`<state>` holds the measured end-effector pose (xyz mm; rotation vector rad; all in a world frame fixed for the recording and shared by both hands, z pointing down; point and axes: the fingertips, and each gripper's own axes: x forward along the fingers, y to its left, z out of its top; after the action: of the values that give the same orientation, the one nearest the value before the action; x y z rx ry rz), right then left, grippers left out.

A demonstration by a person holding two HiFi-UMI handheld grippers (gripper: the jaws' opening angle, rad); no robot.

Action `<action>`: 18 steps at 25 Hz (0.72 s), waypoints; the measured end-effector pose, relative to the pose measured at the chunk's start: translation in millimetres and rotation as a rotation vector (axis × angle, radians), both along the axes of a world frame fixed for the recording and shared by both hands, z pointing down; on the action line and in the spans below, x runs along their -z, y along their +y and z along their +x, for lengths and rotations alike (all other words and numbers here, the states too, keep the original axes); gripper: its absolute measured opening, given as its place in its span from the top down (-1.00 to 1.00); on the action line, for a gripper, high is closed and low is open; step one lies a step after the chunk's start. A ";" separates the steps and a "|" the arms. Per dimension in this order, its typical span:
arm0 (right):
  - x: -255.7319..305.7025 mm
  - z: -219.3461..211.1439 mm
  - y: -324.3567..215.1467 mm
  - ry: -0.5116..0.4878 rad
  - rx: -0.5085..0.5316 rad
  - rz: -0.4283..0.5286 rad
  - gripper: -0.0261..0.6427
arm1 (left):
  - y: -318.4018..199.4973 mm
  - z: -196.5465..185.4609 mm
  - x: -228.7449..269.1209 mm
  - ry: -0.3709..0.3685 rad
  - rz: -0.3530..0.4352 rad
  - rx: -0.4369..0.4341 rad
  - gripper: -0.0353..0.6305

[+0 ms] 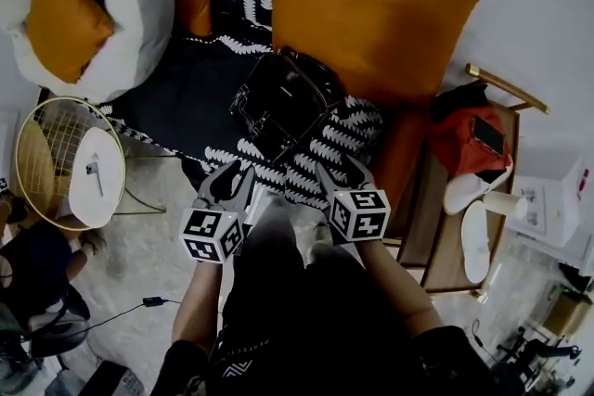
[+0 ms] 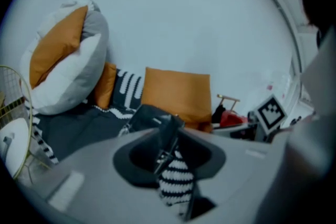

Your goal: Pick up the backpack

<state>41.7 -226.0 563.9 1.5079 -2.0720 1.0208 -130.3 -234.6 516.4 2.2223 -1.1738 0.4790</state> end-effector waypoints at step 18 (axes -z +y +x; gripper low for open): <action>-111.3 -16.3 -63.1 -0.052 -0.206 -0.182 0.13 | -57.5 2.9 -84.7 -0.005 -0.133 -0.162 0.58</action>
<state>25.4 -289.1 675.3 1.6393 -1.8275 1.2990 -127.4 -292.0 601.1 2.2110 -0.9392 0.6099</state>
